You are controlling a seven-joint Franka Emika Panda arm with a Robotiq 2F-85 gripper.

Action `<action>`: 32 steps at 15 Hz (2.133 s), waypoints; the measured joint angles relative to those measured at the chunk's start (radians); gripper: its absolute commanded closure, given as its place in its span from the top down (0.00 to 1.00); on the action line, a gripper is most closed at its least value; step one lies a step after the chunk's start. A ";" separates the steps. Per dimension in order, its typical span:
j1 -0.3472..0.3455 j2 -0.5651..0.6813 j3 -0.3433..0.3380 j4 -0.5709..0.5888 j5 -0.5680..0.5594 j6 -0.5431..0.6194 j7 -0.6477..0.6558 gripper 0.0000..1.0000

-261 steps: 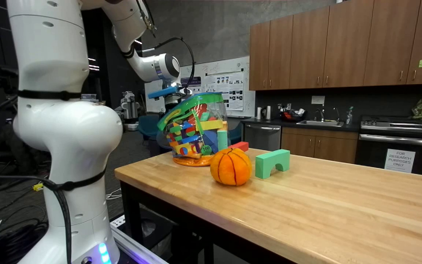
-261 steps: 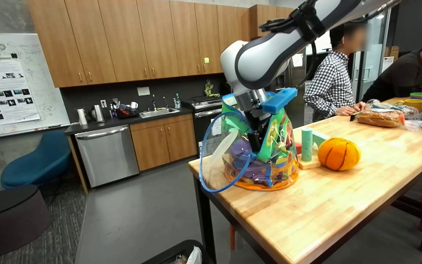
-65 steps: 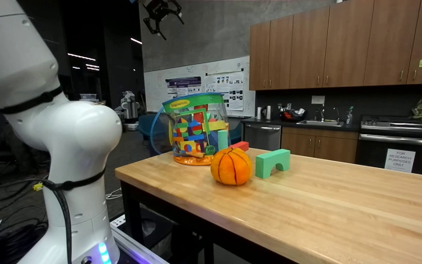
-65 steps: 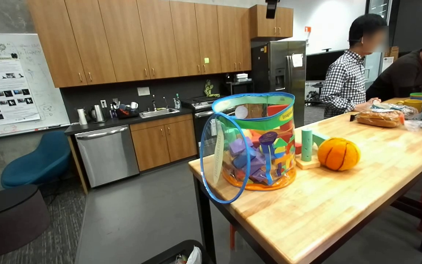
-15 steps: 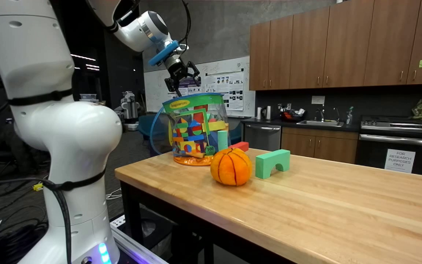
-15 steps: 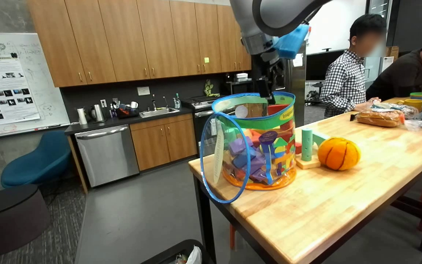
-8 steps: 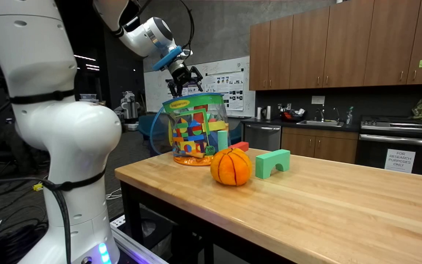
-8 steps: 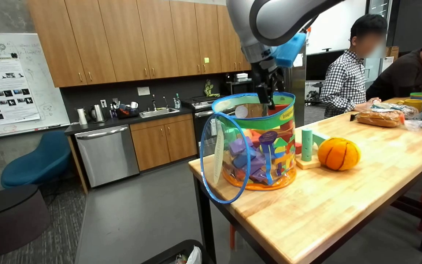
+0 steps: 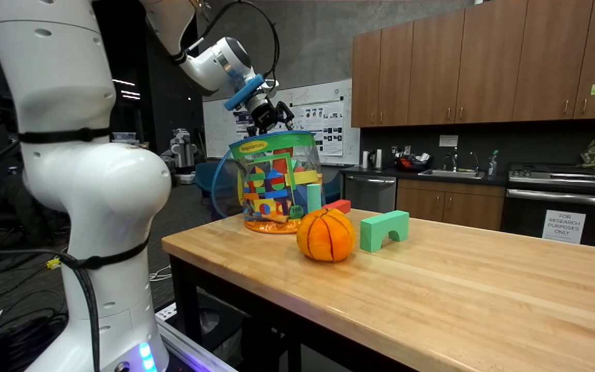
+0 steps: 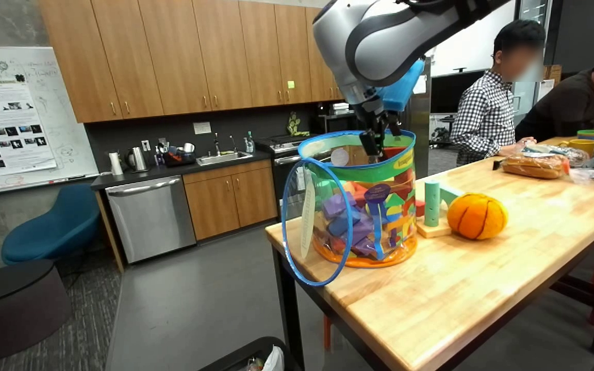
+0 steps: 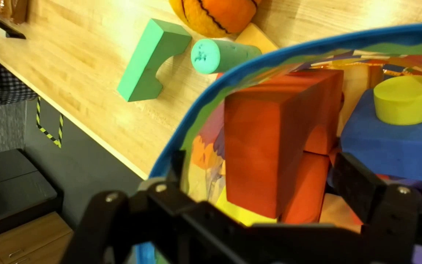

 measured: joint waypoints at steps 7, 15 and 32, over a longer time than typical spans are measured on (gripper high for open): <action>0.001 0.027 -0.004 0.033 -0.005 0.000 0.009 1.00; 0.001 0.089 -0.006 0.072 -0.006 -0.017 0.009 0.69; 0.004 0.092 -0.013 0.083 -0.007 -0.132 0.052 0.22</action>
